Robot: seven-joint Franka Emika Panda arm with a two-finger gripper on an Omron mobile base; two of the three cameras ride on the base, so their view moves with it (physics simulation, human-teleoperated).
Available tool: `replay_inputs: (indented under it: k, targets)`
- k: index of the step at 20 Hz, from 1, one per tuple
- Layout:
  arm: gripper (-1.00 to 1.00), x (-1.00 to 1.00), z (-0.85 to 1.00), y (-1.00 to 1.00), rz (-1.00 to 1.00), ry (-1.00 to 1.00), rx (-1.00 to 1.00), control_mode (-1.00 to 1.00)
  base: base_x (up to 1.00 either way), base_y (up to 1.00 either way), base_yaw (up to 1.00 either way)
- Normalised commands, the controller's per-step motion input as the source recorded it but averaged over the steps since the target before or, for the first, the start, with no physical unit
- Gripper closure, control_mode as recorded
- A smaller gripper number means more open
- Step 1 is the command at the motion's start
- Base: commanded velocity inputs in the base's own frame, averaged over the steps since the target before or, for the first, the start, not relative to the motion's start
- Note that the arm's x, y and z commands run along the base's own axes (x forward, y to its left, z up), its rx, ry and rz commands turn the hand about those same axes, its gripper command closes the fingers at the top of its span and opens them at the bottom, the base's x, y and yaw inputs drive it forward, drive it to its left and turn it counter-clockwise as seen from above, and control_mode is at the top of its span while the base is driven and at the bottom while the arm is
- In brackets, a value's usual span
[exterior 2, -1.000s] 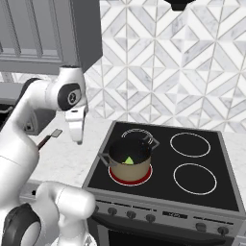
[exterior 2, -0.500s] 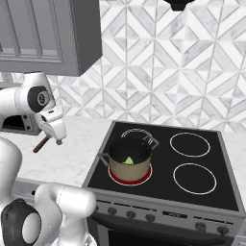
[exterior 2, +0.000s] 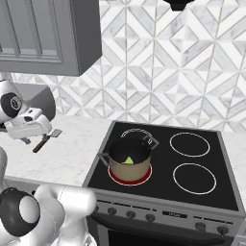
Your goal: Put the lemon wedge and squash in the pot. Retrieve the spatula and lightly stir the vegetables in the pot.
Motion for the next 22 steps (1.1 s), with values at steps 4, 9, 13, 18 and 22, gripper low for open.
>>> replay_inputs:
  k: [4, 9, 13, 18, 22]
  targets:
    - [-1.0, 0.41, -0.35, 0.66, 0.6, 0.04, -0.14, -1.0, 0.0, 0.0, 0.0]
    - [-1.0, 0.45, -0.31, 0.62, 0.59, 0.08, -0.12, -1.0, 0.0, 0.0, 0.0]
    - [-1.0, 0.39, -0.28, 0.55, 0.61, 0.07, -0.12, -1.0, 0.0, 0.0, 0.0]
    - [-1.0, 0.28, -0.22, 0.43, 0.68, 0.06, -0.1, -1.0, 0.0, 0.0, 0.0]
    - [-1.0, 0.68, -0.04, 0.13, 0.59, 0.19, -0.03, -1.0, 0.0, 0.0, 0.0]
